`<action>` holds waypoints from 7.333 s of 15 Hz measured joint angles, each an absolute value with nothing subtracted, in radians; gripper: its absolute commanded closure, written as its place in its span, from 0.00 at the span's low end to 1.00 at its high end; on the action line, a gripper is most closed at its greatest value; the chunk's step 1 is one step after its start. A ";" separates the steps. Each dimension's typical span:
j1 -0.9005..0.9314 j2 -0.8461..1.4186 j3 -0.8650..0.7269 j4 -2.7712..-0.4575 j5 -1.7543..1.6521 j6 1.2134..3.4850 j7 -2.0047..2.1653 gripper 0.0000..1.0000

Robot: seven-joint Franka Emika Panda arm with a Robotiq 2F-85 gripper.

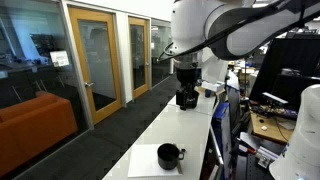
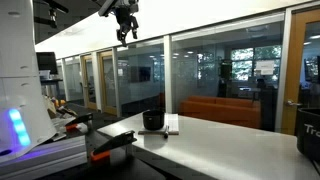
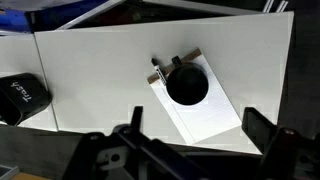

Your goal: Pick up the marker and put it in the cup

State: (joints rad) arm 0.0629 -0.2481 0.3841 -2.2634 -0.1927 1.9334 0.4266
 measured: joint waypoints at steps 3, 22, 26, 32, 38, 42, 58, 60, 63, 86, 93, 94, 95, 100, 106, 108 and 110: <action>0.063 -0.249 0.384 -2.263 -0.193 1.933 0.427 0.00; 0.080 -0.076 0.232 -2.273 -0.312 2.136 0.482 0.00; 0.080 0.025 0.176 -2.302 -0.312 2.230 0.482 0.00; 0.075 0.135 0.062 -2.317 -0.311 2.296 0.473 0.00; 0.070 0.246 -0.031 -2.307 -0.311 2.317 0.471 0.00; 0.070 0.298 -0.049 -2.282 -0.308 2.314 0.412 0.00; 0.071 0.337 -0.049 -2.246 -0.305 2.269 0.230 0.00; 0.068 0.370 -0.054 -2.245 -0.305 2.270 0.217 0.00; 0.045 0.438 -0.062 -2.232 -0.303 2.273 0.145 0.00; 0.003 0.746 -0.056 -2.217 -0.302 2.715 -0.085 0.00; 0.000 0.750 -0.069 -2.209 -0.298 2.806 -0.087 0.00; 0.000 0.751 -0.071 -2.210 -0.298 2.806 -0.087 0.00; 0.001 0.751 -0.071 -2.210 -0.298 2.806 -0.087 0.00; 0.002 0.751 -0.071 -2.210 -0.298 2.806 -0.087 0.00; 0.002 0.768 -0.070 -2.211 -0.300 2.822 -0.103 0.00; 0.002 0.786 -0.068 -2.213 -0.302 2.855 -0.132 0.00; 0.002 0.805 -0.066 -2.214 -0.304 2.905 -0.164 0.00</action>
State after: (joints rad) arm 0.0024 0.8052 -0.0655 -2.2144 -0.3044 2.9053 -0.1645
